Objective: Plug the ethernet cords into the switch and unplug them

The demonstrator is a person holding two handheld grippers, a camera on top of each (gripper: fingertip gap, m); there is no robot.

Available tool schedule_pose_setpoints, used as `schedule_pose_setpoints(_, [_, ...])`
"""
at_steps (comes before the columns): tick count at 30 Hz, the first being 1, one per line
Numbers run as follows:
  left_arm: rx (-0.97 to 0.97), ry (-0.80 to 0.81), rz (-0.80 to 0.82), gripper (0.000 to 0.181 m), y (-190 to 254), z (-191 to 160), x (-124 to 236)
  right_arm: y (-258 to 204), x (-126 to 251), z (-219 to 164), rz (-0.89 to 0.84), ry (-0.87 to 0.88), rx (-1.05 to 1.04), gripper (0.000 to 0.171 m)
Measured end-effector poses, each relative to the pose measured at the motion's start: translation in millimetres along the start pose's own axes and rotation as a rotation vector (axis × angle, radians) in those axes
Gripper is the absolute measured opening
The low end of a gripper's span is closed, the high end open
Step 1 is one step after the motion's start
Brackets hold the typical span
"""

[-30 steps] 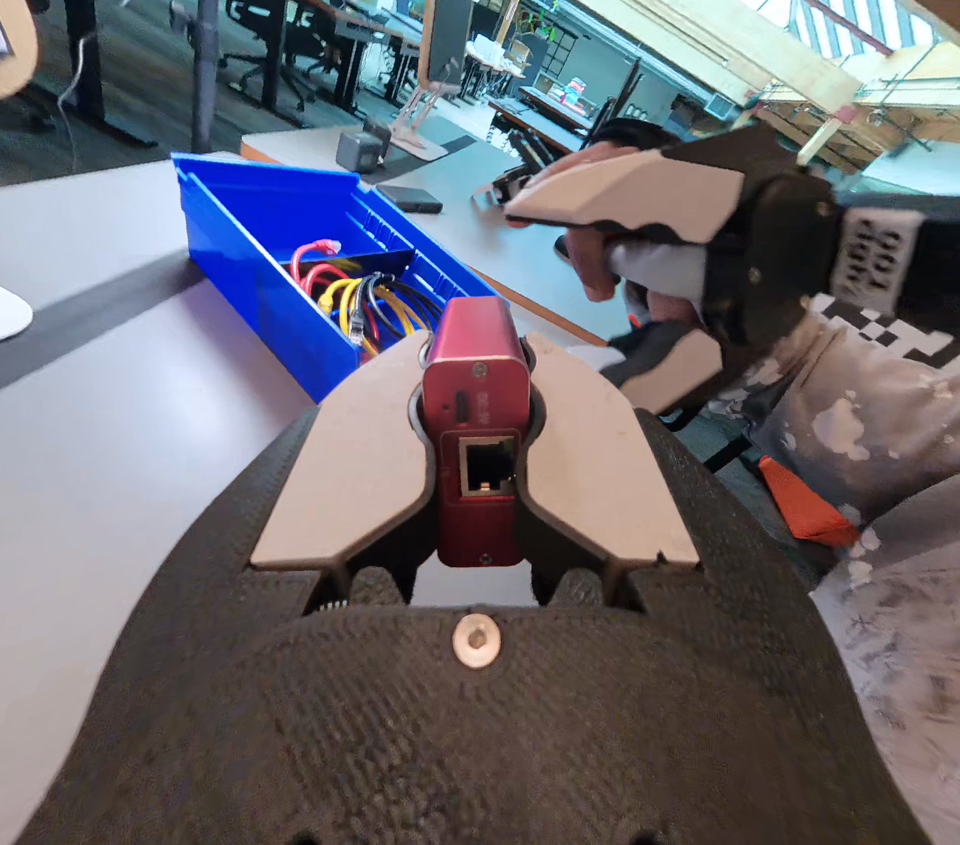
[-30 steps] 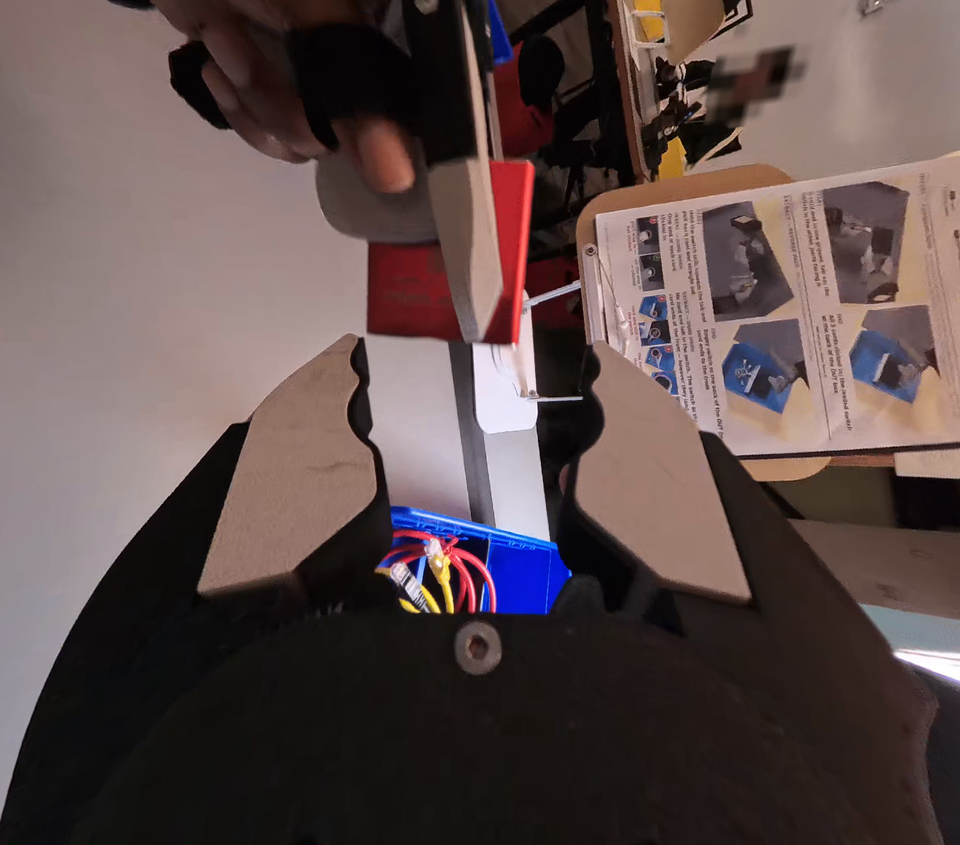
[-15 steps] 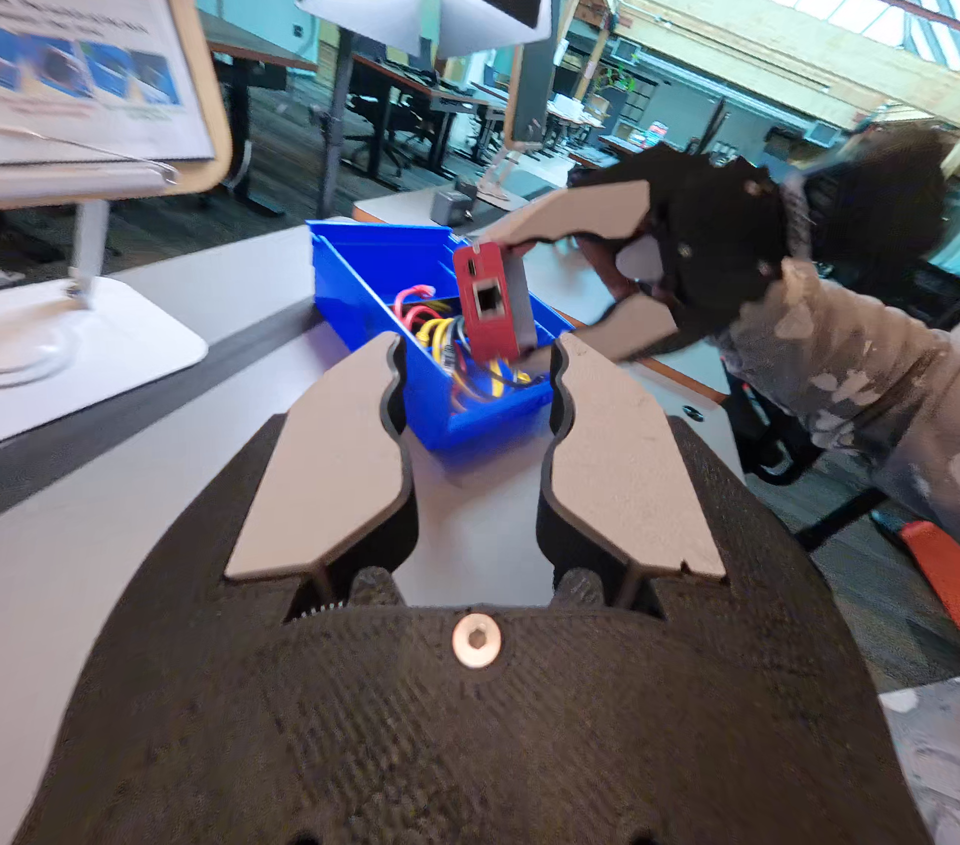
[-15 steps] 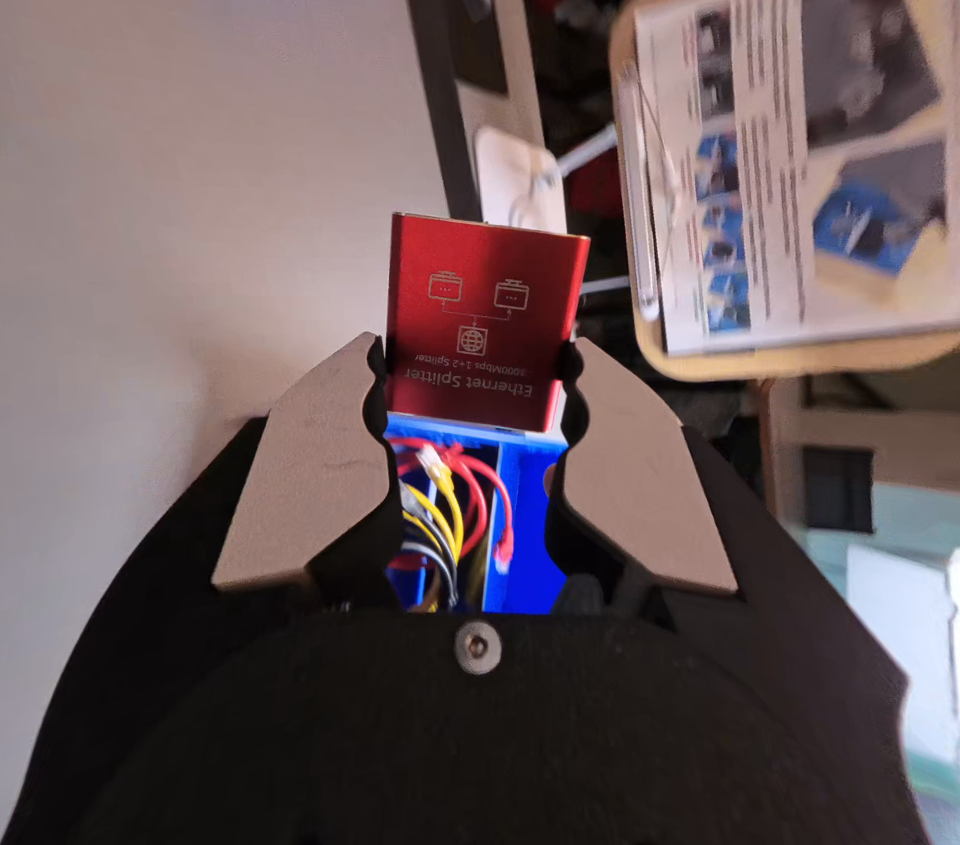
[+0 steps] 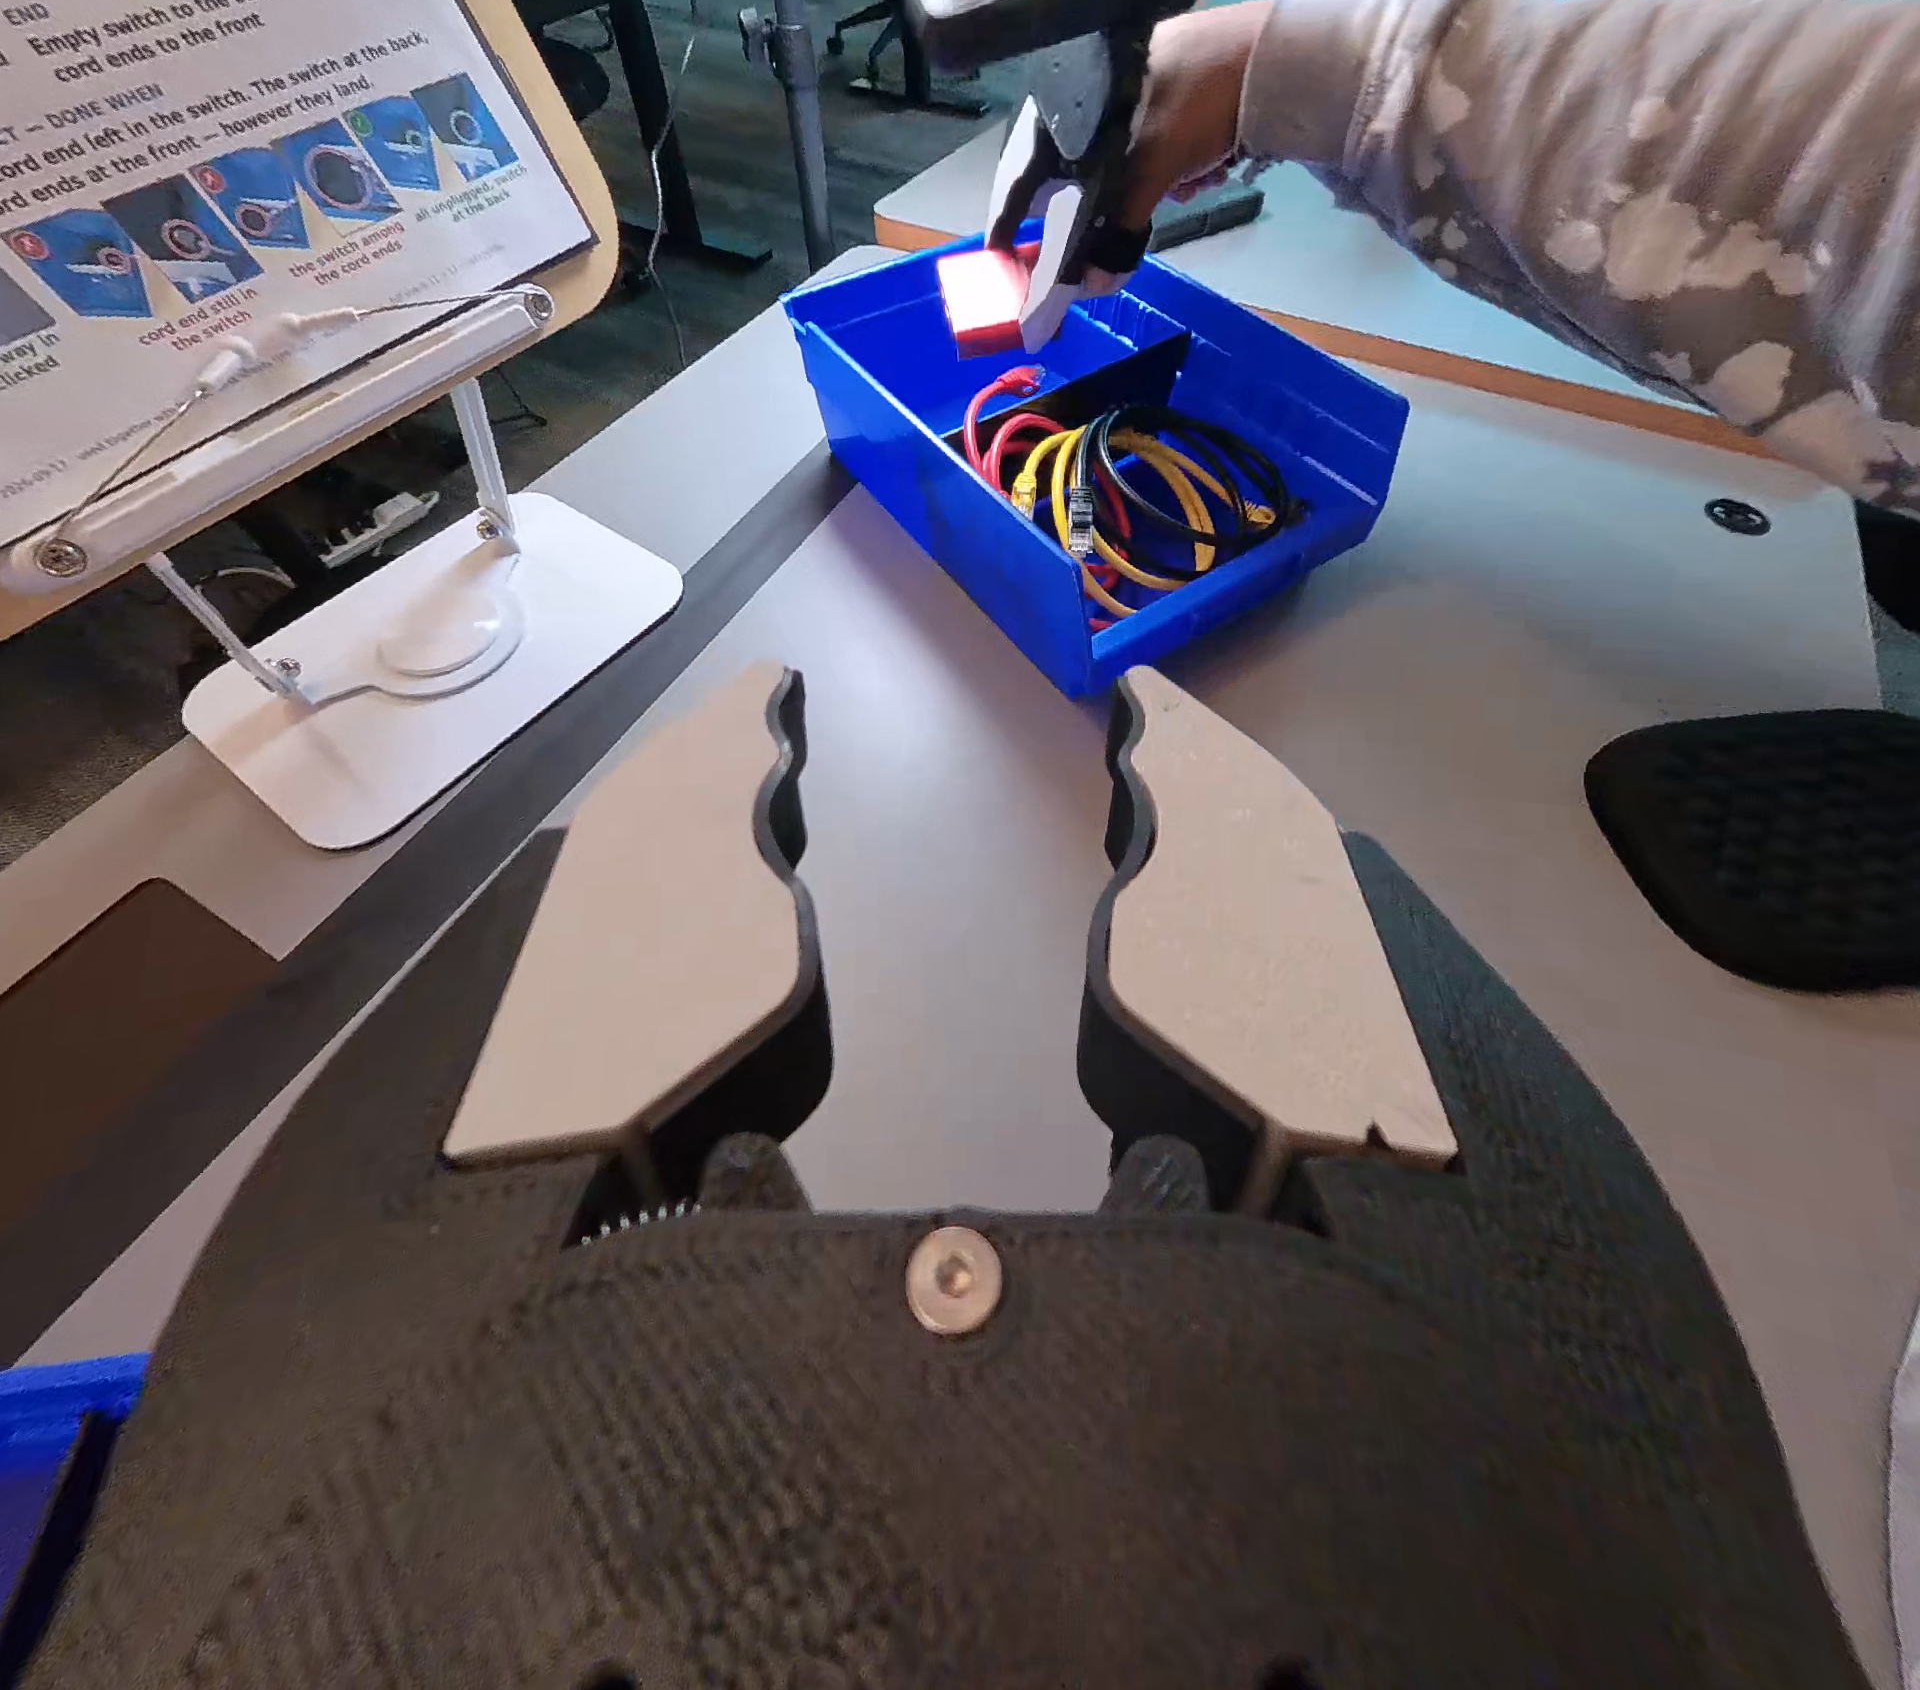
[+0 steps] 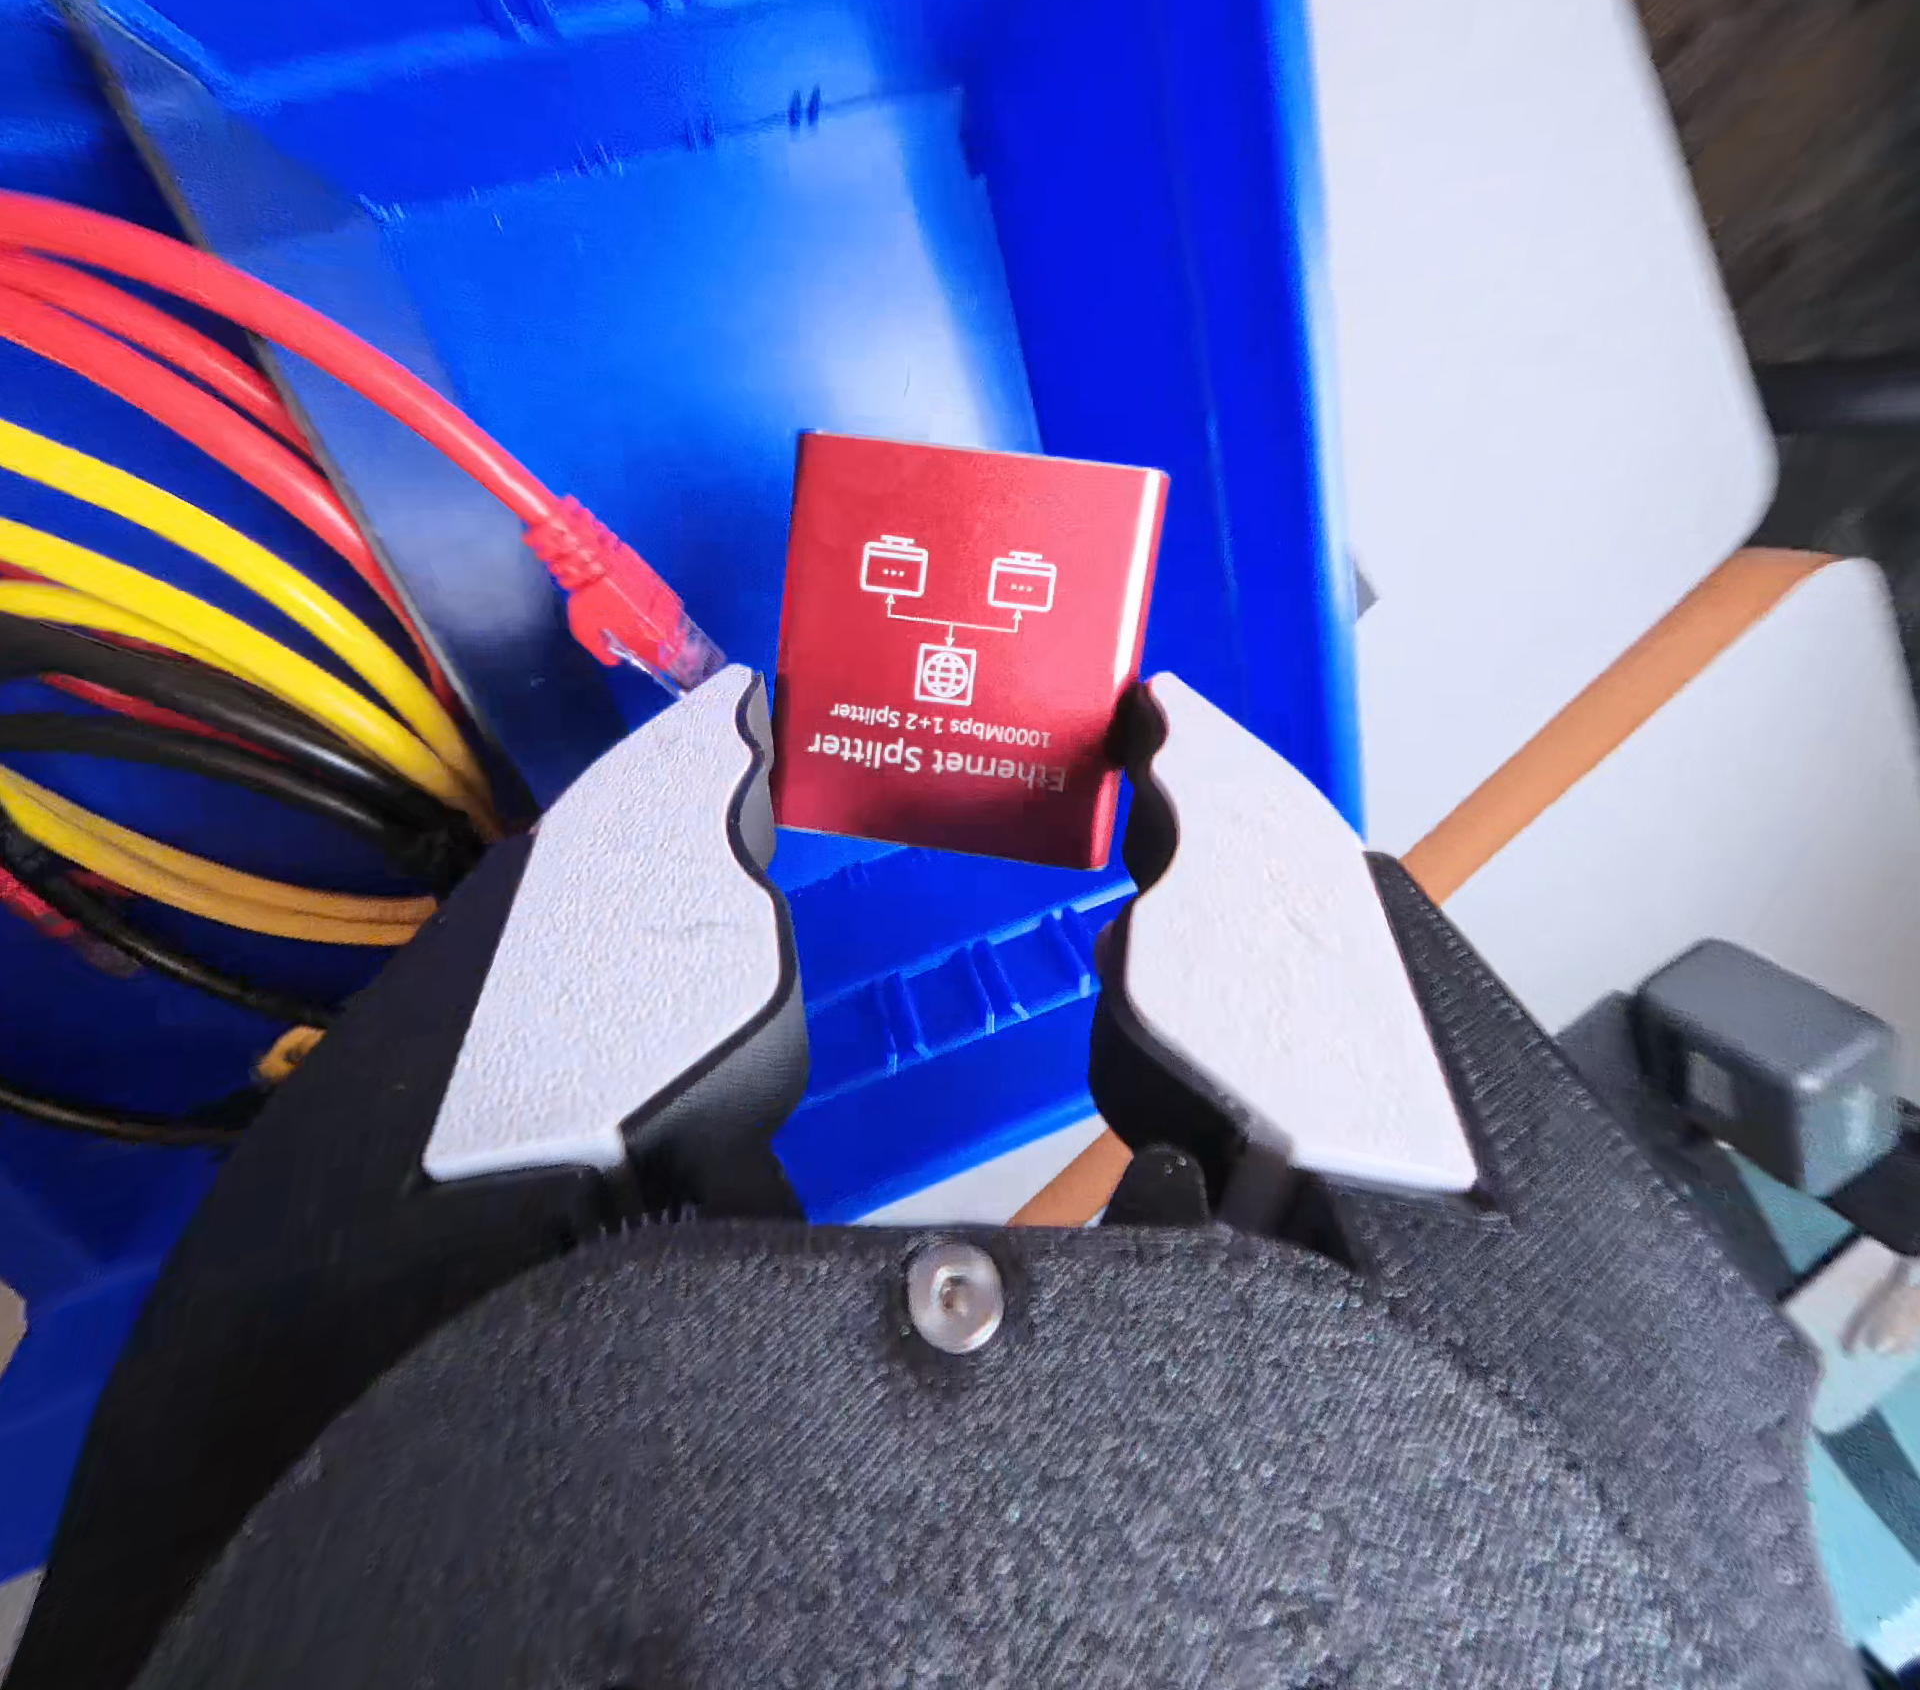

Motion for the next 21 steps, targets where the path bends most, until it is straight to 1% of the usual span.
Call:
schedule_pose_setpoints(1, [-0.004,-0.002,-0.004,0.056,1,0,0,4,-8,-2,0.040,-0.031,-0.017,0.065])
schedule_pose_setpoints(3, [-0.009,-0.004,-0.009,0.055,3,1,-2,9,-23,-6,0.097,-0.091,-0.042,0.065])
schedule_pose_setpoints(6, [-0.012,-0.014,-0.013,0.055,3,0,-5,14,-39,-9,0.127,-0.159,-0.062,0.064])
schedule_pose_setpoints(9, [-0.008,-0.028,-0.016,0.054,2,-2,-9,16,-40,-8,0.145,-0.148,-0.071,0.064])
schedule_pose_setpoints(11, [-0.002,-0.033,-0.015,0.054,1,-3,-10,16,-40,-10,0.101,-0.219,-0.054,0.064])
schedule_pose_setpoints(13, [0.002,-0.037,-0.015,0.054,0,-4,-10,15,-34,-12,0.059,-0.234,-0.042,0.069])
schedule_pose_setpoints(15, [0.003,-0.035,-0.014,0.054,-1,-4,-10,12,-20,-12,0.027,-0.192,-0.030,0.070])
schedule_pose_setpoints(17, [0.003,-0.030,-0.010,0.054,-1,-3,-8,4,-1,-9,-0.014,-0.113,0.001,0.070])
schedule_pose_setpoints(21, [-0.003,-0.022,0.013,0.054,-4,-1,-1,-34,43,-1,-0.106,0.158,0.097,0.068])
Point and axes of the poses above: each gripper's, where its closed fingertips meet, x back along the fingers, z out of its top, y = z × x across the jaws, the point moved 10 cm from there along x, back along the fingers, and after that the axes turned 13 degrees about z, right-handed, at the moved point
